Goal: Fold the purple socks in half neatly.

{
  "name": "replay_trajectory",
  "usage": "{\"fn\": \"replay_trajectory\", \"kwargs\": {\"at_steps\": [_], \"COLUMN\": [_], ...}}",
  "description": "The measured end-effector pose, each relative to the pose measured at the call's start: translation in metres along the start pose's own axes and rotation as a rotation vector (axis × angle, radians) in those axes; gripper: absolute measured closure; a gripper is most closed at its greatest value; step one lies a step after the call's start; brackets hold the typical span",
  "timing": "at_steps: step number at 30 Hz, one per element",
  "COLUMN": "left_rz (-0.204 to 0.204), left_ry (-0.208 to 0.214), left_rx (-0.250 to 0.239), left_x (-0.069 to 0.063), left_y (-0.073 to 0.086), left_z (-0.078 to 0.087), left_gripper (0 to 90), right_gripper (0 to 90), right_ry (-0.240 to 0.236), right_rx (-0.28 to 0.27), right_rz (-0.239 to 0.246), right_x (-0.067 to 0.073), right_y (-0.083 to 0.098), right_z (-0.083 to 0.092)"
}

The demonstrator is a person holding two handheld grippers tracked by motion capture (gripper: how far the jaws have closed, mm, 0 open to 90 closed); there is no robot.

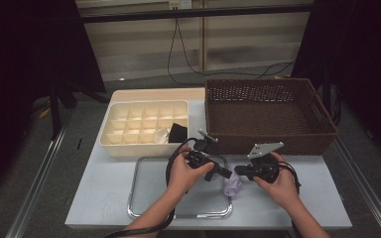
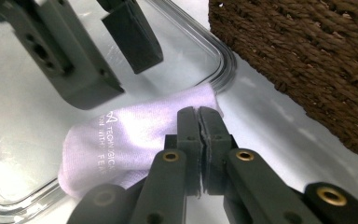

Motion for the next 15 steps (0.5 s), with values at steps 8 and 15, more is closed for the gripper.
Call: {"fn": "replay_trajectory", "kwargs": {"at_steps": [8, 15], "left_rz": [0.017, 0.03], "left_ry": [0.002, -0.011], "left_rx": [0.001, 0.007], "left_x": [0.0, 0.001], "left_y": [-0.001, 0.0], "left_z": [-0.008, -0.014], "left_gripper": [41.6, 41.8], "right_gripper": [88.5, 88.5], "right_ry": [0.008, 0.007], "right_rx": [0.001, 0.003], "right_rz": [-0.004, -0.007], "right_x": [-0.001, -0.001], "right_y": [0.001, 0.0], "right_z": [0.001, 0.002]}}
Point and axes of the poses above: each handheld gripper's, and its own axes: z roughly backward along the jaws, y roughly out of its underside, x roughly to its left, the point moved 4 cm from there along -z, roughly forward along the jaws, and after that the axes turned 13 degrees about -x, right-handed, at the moved point
